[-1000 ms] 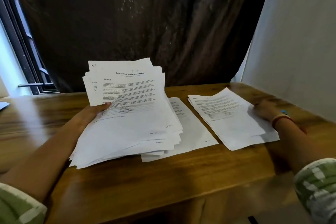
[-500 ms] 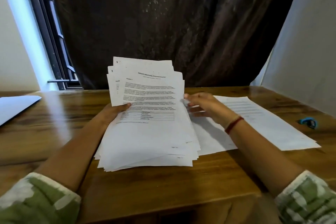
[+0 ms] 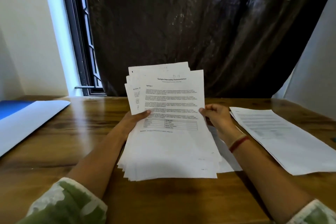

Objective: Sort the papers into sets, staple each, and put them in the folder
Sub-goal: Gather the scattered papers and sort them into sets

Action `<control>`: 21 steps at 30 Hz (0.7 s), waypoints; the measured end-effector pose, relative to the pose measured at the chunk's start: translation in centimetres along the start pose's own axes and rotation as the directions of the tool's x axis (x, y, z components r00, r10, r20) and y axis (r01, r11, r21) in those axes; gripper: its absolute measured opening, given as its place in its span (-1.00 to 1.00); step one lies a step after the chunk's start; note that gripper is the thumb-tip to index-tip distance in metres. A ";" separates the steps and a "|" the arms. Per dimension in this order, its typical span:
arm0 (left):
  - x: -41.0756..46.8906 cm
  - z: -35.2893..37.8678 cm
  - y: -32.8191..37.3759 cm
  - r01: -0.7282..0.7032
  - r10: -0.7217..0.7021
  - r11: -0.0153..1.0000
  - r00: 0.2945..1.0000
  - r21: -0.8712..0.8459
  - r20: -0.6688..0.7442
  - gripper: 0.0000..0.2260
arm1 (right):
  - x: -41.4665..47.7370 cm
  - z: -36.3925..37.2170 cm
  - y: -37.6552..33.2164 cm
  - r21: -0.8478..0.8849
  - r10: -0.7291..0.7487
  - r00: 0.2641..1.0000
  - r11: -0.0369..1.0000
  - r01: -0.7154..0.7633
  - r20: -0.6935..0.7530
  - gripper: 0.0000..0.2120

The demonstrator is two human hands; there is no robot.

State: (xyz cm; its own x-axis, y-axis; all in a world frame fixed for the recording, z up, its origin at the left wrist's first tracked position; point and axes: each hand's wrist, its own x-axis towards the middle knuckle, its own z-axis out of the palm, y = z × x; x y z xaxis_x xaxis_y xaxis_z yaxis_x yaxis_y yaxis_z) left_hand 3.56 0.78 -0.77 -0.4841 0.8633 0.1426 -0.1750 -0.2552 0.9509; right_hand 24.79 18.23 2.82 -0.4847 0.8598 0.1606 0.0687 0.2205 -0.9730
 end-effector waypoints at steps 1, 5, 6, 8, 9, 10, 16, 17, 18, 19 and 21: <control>-0.2 -0.2 0.1 0.018 -0.017 1.000 1.000 -0.005 0.022 -0.14 | -0.1 0.0 0.0 0.004 -0.001 1.000 1.000 0.001 0.016 -0.91; -1.0 -1.6 0.7 0.088 -0.084 0.995 0.991 -0.039 0.102 -0.18 | -0.5 0.6 0.4 0.011 -0.007 0.998 1.000 0.006 0.068 -0.92; -1.2 -1.9 0.8 0.095 -0.090 0.994 0.990 -0.046 0.109 -0.19 | -0.6 0.9 0.5 0.000 0.003 0.997 1.000 -0.003 0.078 -0.92; -1.6 -2.5 0.9 0.109 -0.100 0.992 0.987 -0.067 0.123 -0.22 | -0.7 1.5 0.9 -0.003 0.013 0.996 1.000 -0.013 0.083 -0.92; -1.7 -2.7 0.9 0.116 -0.104 0.990 0.986 -0.082 0.133 -0.24 | -0.7 1.8 1.0 0.009 0.009 0.997 1.000 -0.010 0.076 -0.93; -1.8 -2.8 0.9 0.120 -0.106 0.988 0.984 -0.094 0.142 -0.26 | -0.8 1.9 1.2 0.028 0.004 0.998 1.000 -0.006 0.071 -0.94; -1.8 -2.8 0.9 0.136 -0.125 0.988 0.984 -0.080 0.130 -0.30 | -1.8 2.2 1.3 0.135 -0.043 0.996 0.990 0.032 0.074 -0.79; -1.8 -2.9 0.9 0.147 -0.135 0.987 0.980 -0.071 0.143 -0.29 | -1.8 2.2 1.3 0.148 -0.035 0.997 0.989 0.024 0.073 -0.77; -1.7 -3.0 0.9 0.147 -0.136 0.987 0.979 -0.065 0.155 -0.26 | -1.8 2.3 1.2 0.163 -0.023 0.998 0.986 0.012 0.067 -0.75; -1.8 -3.0 1.0 0.152 -0.142 0.987 0.977 -0.054 0.161 -0.24 | -1.6 2.3 1.2 0.167 -0.017 0.998 0.986 0.006 0.067 -0.76; -1.7 -3.4 1.1 0.156 -0.144 0.985 0.979 -0.071 0.143 -0.22 | -1.5 2.2 1.2 0.157 -0.014 0.998 0.988 0.003 0.068 -0.84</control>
State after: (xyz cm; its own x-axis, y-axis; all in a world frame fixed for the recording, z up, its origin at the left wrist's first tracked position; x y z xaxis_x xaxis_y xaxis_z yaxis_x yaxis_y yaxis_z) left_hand 1.28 -2.41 -0.88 -0.3264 0.9443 0.0416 -0.3090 -0.1481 0.9395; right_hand 23.68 16.20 1.05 -0.5439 0.8232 0.1625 -0.0702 0.1484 -0.9864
